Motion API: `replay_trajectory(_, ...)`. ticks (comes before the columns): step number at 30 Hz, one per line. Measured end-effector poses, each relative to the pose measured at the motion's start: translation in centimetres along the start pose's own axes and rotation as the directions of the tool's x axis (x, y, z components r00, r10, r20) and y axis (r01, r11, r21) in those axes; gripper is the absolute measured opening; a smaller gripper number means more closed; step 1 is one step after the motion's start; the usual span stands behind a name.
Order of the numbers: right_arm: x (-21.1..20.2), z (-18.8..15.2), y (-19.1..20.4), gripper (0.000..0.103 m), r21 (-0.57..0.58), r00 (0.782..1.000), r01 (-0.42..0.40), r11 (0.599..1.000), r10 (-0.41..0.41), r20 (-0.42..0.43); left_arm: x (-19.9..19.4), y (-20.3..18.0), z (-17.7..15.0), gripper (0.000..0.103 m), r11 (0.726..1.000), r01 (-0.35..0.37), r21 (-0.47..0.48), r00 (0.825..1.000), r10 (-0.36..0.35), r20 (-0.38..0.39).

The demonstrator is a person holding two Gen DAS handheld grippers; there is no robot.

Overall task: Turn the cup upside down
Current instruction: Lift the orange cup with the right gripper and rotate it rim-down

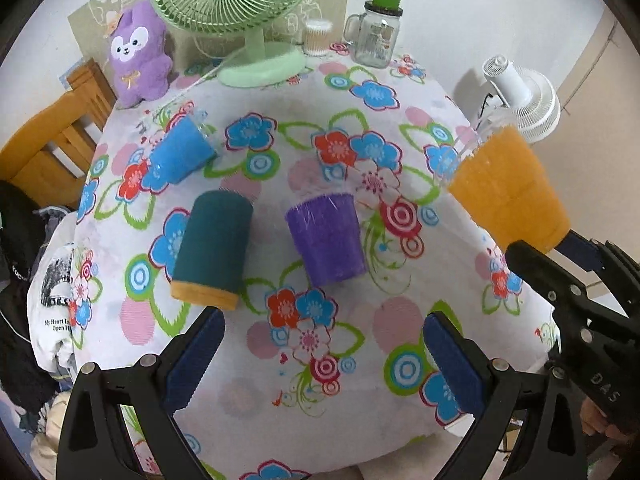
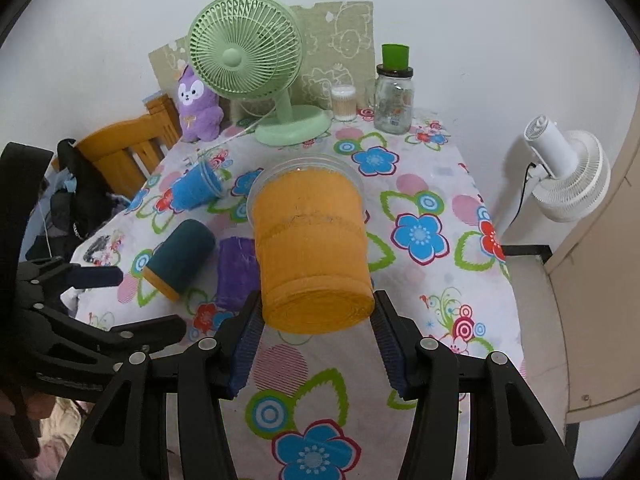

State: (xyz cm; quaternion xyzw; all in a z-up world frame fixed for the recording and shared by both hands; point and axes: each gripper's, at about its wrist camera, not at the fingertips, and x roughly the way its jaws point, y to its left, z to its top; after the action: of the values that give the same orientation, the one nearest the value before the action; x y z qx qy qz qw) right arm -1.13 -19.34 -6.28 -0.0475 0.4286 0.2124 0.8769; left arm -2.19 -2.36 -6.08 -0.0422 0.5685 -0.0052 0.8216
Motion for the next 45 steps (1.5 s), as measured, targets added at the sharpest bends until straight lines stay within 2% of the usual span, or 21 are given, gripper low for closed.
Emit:
replay_trajectory(13, 2.5, 0.9, 0.7, 0.057, -0.039, 0.986, 0.023, 0.999, -0.029, -0.165, 1.5, 1.2, -0.1, 0.101, 0.997, 0.025, -0.067, 0.999, -0.027, -0.021)
replay_trajectory(19, 5.2, 0.2, 0.1, 0.057, -0.006, 0.957, 0.034, 0.999, -0.034, -0.288, 2.5, 0.8, -0.2, 0.101, 0.999, 0.014, -0.044, 0.999, -0.015, -0.033)
replay_trajectory(26, 7.0, -0.1, 0.0, 0.057, -0.026, 0.926, 0.02, 0.999, -0.029, -0.377, 4.2, 0.6, -0.1, 0.1, 0.999, 0.017, -0.032, 0.998, -0.019, -0.065)
replay_trajectory(30, 7.9, 0.2, 0.0, 0.057, -0.049, 0.901, 0.037, 0.998, -0.055, -0.43, 4.6, 0.2, 0.4, 0.1, 1.0, 0.002, 0.014, 0.999, -0.001, -0.044)
replay_trajectory(38, 9.9, 1.6, -0.4, 0.057, -0.091, 0.862, 0.036, 0.995, -0.077, -0.5, 6.6, -0.5, 2.0, 0.1, 0.992, -0.006, 0.122, 0.997, 0.016, -0.08)
replay_trajectory(45, 11.0, 3.0, 0.0, 0.057, -0.148, 0.853, 0.003, 0.989, -0.08, -0.516, 7.9, -0.4, 3.0, 0.1, 0.98, -0.033, 0.197, 0.995, 0.05, -0.082)
